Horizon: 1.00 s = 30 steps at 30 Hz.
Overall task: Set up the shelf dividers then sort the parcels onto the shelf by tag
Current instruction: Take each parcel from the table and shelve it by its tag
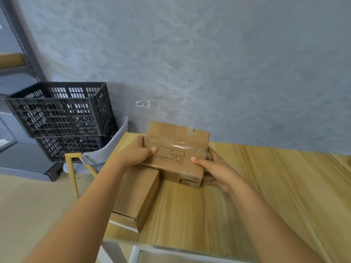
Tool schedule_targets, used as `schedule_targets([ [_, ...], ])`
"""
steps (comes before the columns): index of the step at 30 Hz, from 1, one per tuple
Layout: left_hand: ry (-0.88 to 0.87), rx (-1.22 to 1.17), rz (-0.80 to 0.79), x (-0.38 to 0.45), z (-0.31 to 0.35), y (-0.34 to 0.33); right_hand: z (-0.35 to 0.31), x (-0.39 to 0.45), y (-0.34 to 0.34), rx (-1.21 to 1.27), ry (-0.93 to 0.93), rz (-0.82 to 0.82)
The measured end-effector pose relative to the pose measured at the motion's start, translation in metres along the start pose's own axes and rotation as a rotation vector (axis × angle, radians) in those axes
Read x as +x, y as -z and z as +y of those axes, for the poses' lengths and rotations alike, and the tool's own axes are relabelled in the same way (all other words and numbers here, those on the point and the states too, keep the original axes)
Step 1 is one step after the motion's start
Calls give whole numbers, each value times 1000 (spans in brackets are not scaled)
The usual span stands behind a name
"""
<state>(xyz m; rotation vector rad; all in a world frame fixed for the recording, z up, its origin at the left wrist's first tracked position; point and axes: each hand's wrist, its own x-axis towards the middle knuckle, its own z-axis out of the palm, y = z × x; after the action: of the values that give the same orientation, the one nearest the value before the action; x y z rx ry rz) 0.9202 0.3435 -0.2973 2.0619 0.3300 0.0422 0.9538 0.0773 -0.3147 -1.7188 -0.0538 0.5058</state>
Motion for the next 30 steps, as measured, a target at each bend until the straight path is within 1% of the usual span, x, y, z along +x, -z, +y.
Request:
schedule_targets([
  [2,-39,-84,31,-5,-4,3,-4,4,0,137,96,-6],
  [4,-63,-155,65,-9,-5,6,-11,6,3,330,133,-3],
  [7,-173,-202,101,-11,0,10,-24,8,11,591,74,18],
  [9,-243,-182,97,-14,6,10,-31,11,18,688,5,25],
  [12,-331,-175,70,-19,17,9,-38,10,25,660,-61,28],
  [14,-296,-296,5,-19,24,11,-38,6,27,597,-53,81],
  [16,-179,-457,-52,-22,31,12,-35,4,30,566,28,155],
  [17,-131,-495,-74,-23,33,12,-33,2,30,555,76,168],
  [20,-68,-462,-106,-25,42,7,-29,-3,29,533,224,155],
  [22,-72,-444,-64,-24,45,1,-30,-7,26,543,281,148],
  [24,-101,-434,-24,-22,43,-3,-33,-11,23,574,272,163],
  [27,-188,-402,-74,-20,33,-6,-37,-10,22,589,203,251],
  [28,-220,-388,-94,-20,30,-5,-38,-9,23,596,172,256],
  [30,-270,-378,-130,-21,25,-4,-37,-8,25,637,111,192],
])
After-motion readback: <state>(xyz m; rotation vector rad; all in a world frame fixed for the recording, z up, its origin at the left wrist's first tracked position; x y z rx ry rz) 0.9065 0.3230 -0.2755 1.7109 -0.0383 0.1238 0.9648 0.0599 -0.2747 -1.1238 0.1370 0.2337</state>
